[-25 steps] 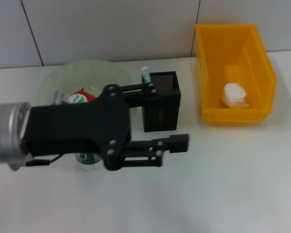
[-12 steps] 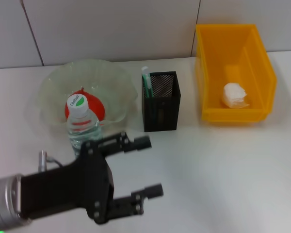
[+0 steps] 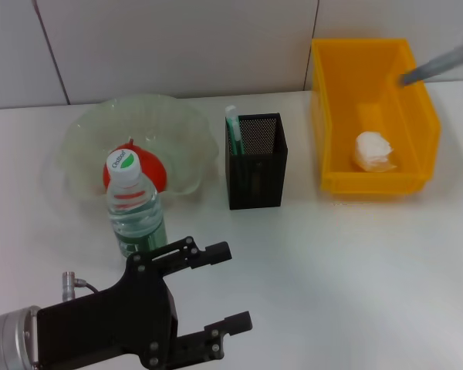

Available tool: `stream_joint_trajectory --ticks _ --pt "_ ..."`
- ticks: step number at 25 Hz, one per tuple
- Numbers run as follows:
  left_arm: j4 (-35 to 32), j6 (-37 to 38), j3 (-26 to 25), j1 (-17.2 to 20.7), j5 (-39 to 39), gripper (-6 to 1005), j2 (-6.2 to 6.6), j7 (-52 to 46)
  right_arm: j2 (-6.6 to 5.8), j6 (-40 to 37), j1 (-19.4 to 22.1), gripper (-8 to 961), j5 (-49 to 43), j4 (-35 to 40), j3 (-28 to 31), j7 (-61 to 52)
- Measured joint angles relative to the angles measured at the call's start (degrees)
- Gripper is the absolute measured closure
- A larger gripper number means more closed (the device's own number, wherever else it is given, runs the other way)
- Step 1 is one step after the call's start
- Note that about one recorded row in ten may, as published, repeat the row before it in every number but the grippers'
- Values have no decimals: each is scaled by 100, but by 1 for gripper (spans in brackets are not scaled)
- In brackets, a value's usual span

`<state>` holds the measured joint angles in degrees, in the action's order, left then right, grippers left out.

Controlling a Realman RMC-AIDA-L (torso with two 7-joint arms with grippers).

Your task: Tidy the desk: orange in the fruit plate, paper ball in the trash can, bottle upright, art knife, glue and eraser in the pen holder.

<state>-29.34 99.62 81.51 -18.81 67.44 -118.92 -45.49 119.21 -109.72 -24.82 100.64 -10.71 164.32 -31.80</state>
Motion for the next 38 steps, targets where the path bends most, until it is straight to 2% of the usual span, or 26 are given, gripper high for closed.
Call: stream_joint_trajectory --ticks 3,8,22,29,37,38 --pt "20 -4 -4 -1 -2 290 0 9 -11 368 -167 808 -379 -394 -261 -436" --pt "63 -67 14 -24 -4 290 -7 51 2 942 -398 803 -456 -766 -1004 -693" --pt "174 -92 25 -29 -4 290 -9 75 4 2162 -918 792 -455 -642 -1218 -556" --pt "177 -93 23 -41 -3 290 -9 72 -5 2789 -1142 786 -435 -582 -1794 -570" --pt "200 -100 29 -44 -3 290 -9 69 -3 3306 -1366 780 -438 -432 -2009 -763" --pt "200 -100 29 -44 -3 290 -9 69 -11 3475 -1406 779 -438 -442 -2173 -954"
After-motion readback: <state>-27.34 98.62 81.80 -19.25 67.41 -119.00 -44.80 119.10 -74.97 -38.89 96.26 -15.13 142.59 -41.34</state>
